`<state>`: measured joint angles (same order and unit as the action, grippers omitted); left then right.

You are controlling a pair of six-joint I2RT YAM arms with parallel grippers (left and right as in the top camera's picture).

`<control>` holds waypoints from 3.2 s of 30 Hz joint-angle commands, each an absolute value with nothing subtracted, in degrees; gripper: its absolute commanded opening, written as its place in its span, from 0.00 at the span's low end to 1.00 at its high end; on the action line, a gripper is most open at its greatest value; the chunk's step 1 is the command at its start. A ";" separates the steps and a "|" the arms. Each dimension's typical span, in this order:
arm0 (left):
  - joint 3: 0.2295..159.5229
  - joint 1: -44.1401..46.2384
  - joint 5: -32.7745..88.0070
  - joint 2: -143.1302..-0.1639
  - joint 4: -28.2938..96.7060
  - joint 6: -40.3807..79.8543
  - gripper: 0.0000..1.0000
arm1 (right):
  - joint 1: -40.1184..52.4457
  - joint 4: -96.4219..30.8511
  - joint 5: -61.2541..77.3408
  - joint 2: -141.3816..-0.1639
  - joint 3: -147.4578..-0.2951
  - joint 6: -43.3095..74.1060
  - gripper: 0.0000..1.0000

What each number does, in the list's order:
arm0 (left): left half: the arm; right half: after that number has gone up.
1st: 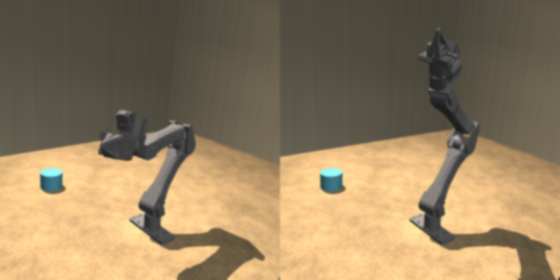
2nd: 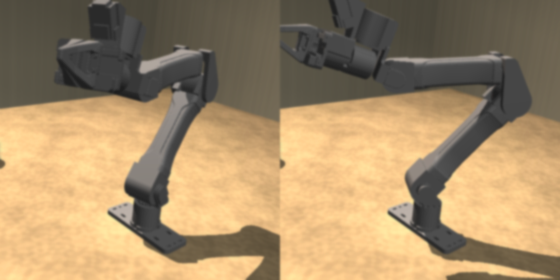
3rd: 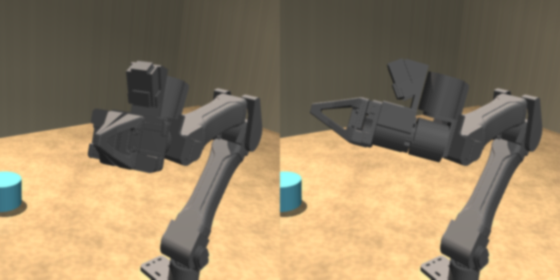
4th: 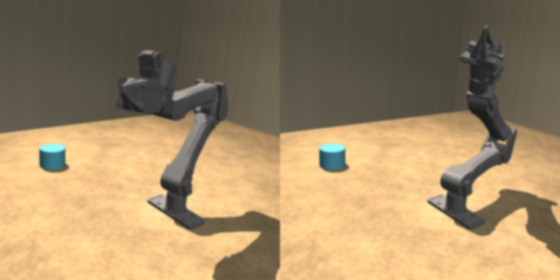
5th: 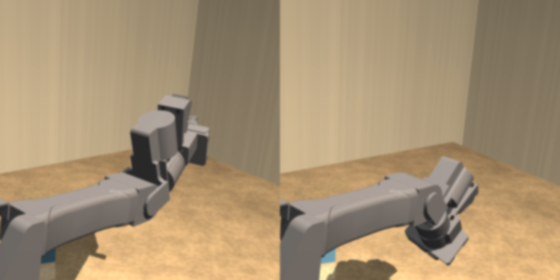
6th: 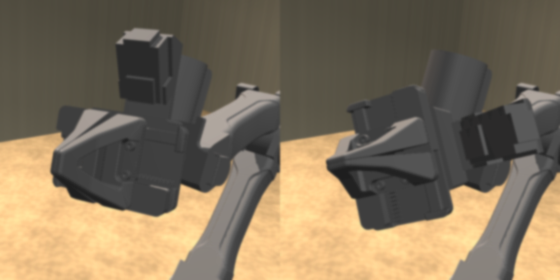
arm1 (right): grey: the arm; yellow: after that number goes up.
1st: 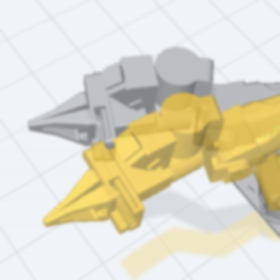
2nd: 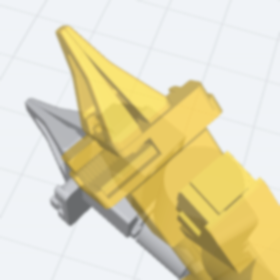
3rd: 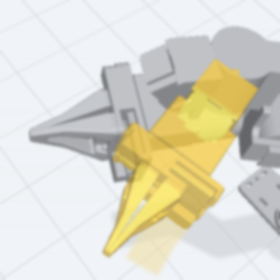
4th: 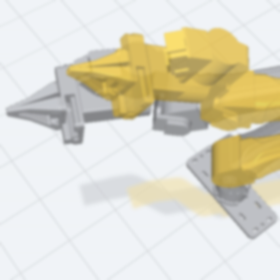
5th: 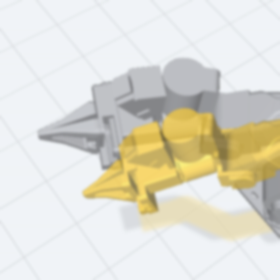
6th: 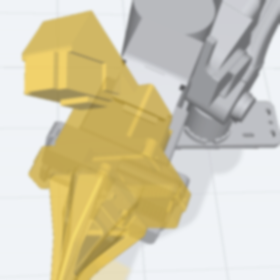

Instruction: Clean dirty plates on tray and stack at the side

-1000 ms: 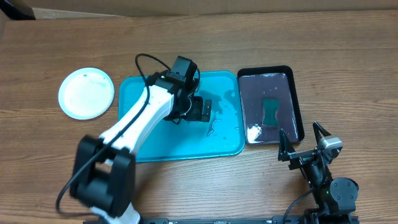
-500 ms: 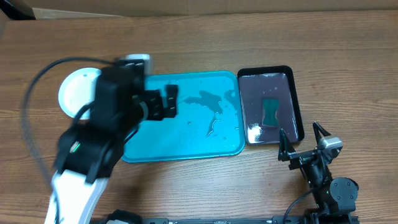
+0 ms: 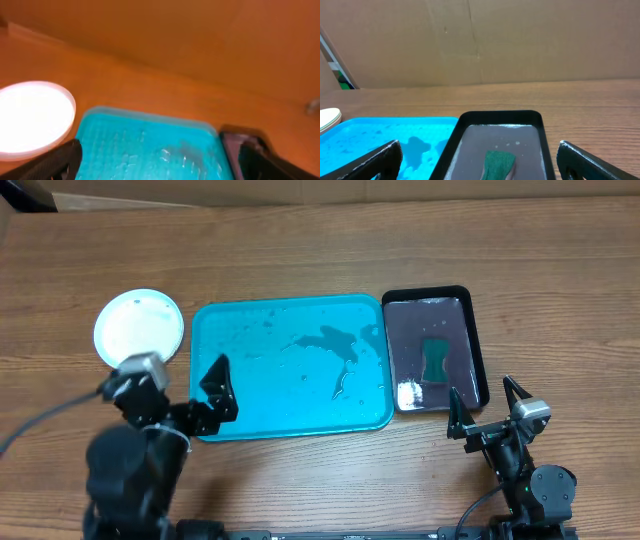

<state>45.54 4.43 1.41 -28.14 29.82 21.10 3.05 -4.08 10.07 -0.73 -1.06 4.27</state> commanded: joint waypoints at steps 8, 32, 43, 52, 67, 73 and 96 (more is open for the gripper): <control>19.94 0.43 1.08 -5.74 -9.02 22.55 1.00 | 2.87 -3.79 9.52 -0.16 -0.45 4.47 1.00; 0.19 -1.48 1.08 -0.19 -10.61 23.38 1.00 | 2.87 -3.79 9.52 -0.16 -0.45 4.47 1.00; 0.27 -1.50 1.06 -0.21 4.47 21.02 1.00 | 2.87 -3.79 9.50 -0.16 -0.45 4.47 1.00; 0.27 -1.48 1.04 -0.25 4.45 20.99 1.00 | 2.87 -3.79 9.52 -0.16 -0.45 4.47 1.00; 0.27 -1.48 1.06 -0.25 4.45 21.02 1.00 | 2.87 -3.79 9.52 -0.16 -0.45 4.47 1.00; 0.27 -1.48 1.06 -0.25 4.45 20.99 1.00 | 2.87 -3.79 9.52 -0.16 -0.45 4.47 1.00; 0.27 -1.48 1.06 -0.25 4.45 21.02 1.00 | 2.87 -3.79 9.52 -0.16 -0.45 4.47 1.00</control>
<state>0.49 -0.91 1.23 -0.86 4.34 22.13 3.03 -4.03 10.07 -0.73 -1.06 4.27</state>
